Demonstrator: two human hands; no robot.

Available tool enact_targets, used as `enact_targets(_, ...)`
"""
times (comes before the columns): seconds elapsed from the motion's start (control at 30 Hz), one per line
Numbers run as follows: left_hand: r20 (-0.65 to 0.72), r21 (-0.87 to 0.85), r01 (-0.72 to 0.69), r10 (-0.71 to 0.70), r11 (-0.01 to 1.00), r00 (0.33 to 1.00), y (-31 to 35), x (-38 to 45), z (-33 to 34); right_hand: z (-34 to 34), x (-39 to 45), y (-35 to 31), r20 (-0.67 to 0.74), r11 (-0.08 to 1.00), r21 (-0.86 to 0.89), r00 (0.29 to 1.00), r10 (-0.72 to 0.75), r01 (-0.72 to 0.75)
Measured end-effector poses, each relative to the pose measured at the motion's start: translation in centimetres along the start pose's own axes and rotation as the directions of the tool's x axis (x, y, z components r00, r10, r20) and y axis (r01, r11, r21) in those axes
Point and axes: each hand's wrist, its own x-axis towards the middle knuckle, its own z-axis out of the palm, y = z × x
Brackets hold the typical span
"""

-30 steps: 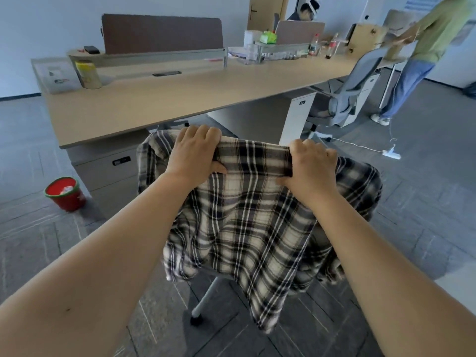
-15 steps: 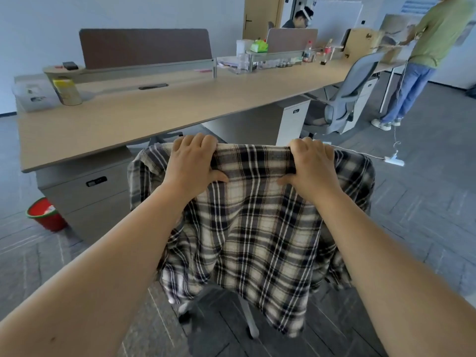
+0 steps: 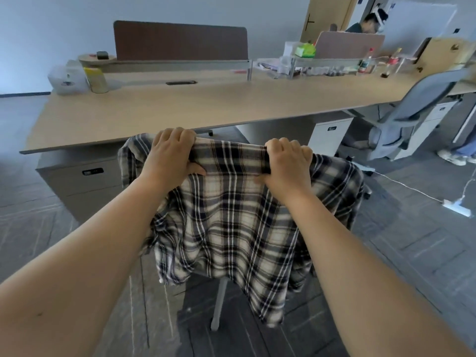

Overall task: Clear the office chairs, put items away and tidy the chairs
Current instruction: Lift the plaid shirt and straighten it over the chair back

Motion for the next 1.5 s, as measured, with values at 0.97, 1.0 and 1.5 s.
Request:
enact_targets(0.97,-0.077,0.097,0.382,-0.376,0.919,0.924,9.1,26.2,9.6,8.1,29.6,18.4,0.11,0.946,0.105,0.941,-0.319,0.308)
enact_targets(1.0,-0.073,0.101,0.405,-0.399,0.909,0.914,9.2,26.9,9.8,8.4,30.5,18.7,0.106,0.938,0.106,0.934,-0.341,0.331)
enact_targets(1.5,-0.086,0.131,0.484,-0.476,0.865,0.875,4.3,36.5,11.3,12.9,41.9,17.5,0.042,0.892,0.152,0.899,-0.435,0.425)
